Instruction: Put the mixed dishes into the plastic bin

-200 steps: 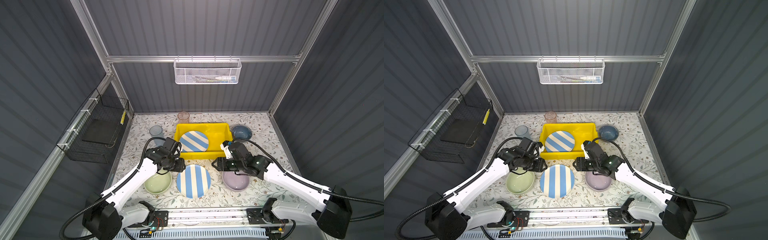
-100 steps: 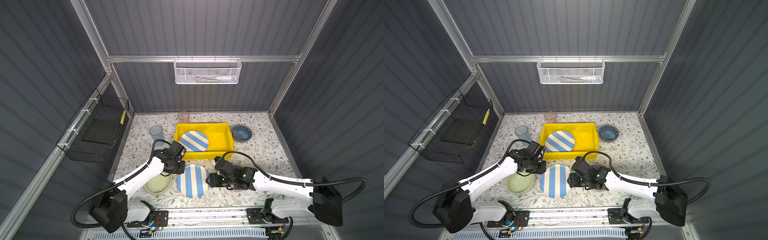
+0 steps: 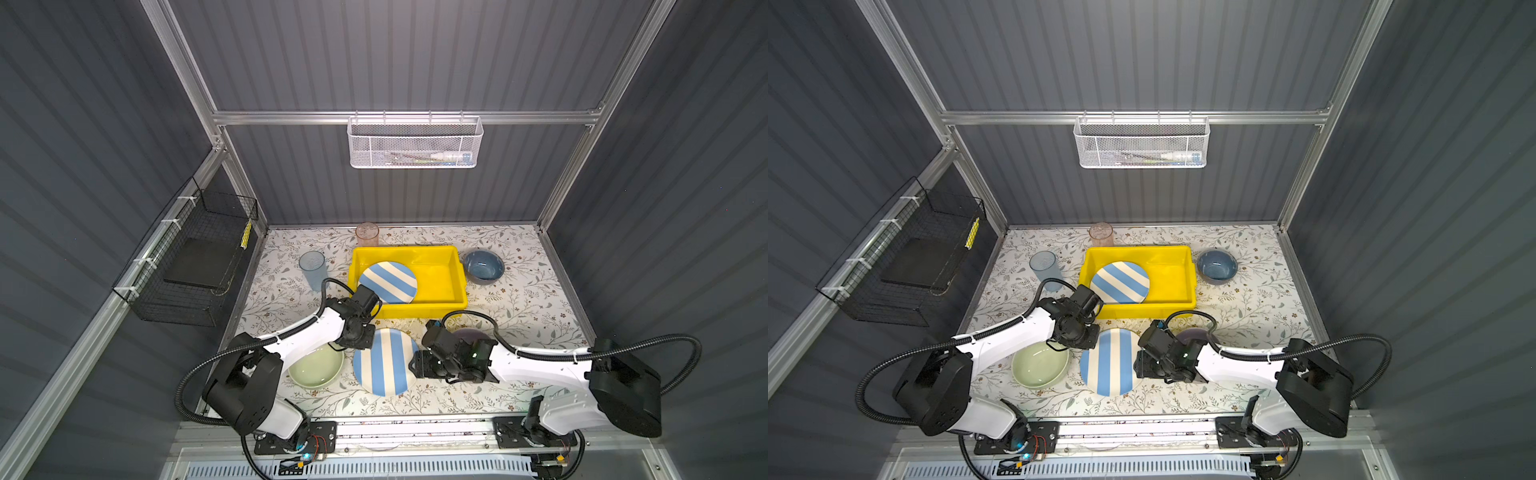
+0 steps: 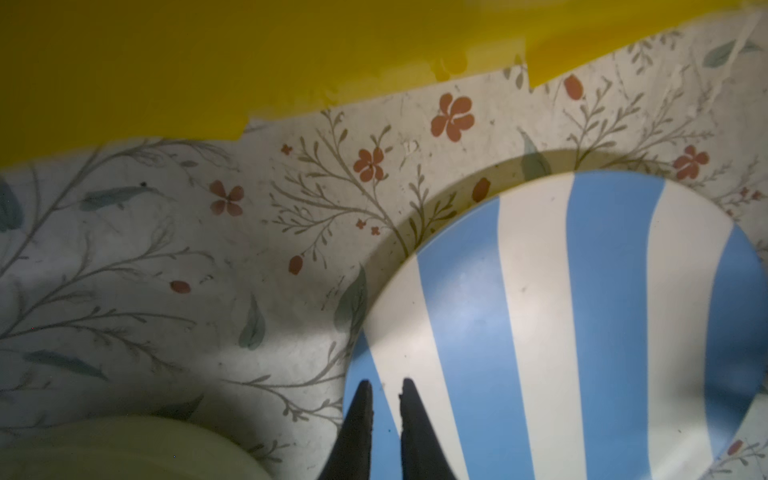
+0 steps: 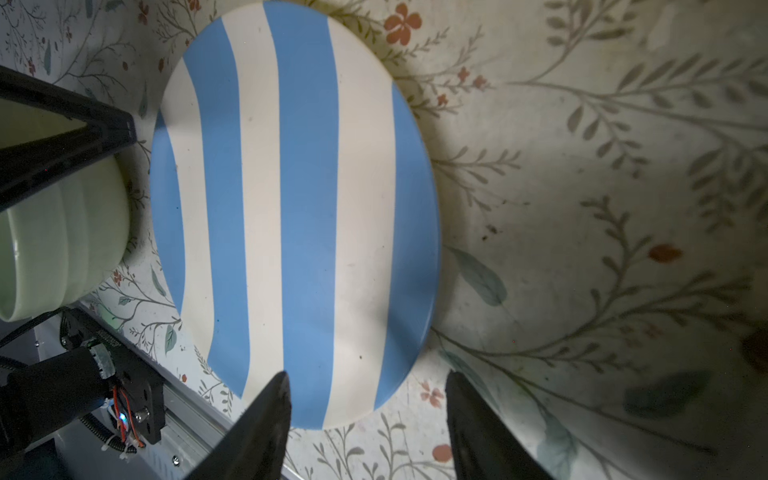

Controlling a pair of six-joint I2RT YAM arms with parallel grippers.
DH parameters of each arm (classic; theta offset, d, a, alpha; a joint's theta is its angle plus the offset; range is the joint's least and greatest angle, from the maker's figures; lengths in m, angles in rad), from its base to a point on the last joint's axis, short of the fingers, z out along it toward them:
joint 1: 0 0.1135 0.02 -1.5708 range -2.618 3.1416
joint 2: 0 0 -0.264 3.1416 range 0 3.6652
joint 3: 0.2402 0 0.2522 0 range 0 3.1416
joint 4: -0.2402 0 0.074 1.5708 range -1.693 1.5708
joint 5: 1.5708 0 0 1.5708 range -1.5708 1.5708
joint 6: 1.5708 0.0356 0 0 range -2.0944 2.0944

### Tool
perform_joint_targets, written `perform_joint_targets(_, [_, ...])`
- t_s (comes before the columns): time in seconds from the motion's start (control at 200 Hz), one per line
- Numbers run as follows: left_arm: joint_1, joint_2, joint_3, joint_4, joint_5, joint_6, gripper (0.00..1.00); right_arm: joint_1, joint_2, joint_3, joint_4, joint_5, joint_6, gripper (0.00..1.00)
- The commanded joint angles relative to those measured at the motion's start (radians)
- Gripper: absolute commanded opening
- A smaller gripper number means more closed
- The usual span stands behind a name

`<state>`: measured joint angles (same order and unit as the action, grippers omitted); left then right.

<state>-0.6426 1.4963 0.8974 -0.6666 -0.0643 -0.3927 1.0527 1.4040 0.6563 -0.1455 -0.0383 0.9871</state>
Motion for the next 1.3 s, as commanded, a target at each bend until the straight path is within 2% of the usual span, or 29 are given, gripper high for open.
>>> perform_joint_targets(0.0, [-0.008,0.033,0.009,-0.015,-0.015,0.022,0.16,0.004,0.012,-0.007,0.021,0.000,0.013,0.60])
perform_joint_targets(0.44, [-0.011,0.082,0.039,-0.043,-0.027,0.060,0.11,0.004,0.040,0.015,0.012,-0.006,0.000,0.60])
perform_joint_targets(0.615, [-0.014,-0.004,0.036,-0.065,-0.054,0.035,0.11,0.004,0.038,0.012,0.013,-0.003,0.001,0.60])
perform_joint_targets(0.986, [-0.027,-0.110,0.013,-0.146,0.039,0.052,0.12,0.004,0.046,0.017,0.016,-0.003,-0.007,0.60])
perform_joint_targets(1.146, [-0.096,-0.131,-0.007,-0.158,0.018,-0.014,0.15,0.004,0.038,0.016,0.015,0.000,-0.011,0.60])
perform_joint_targets(1.296, [-0.123,-0.125,-0.033,-0.172,-0.067,-0.110,0.16,0.004,0.041,0.017,0.019,-0.002,-0.014,0.60])
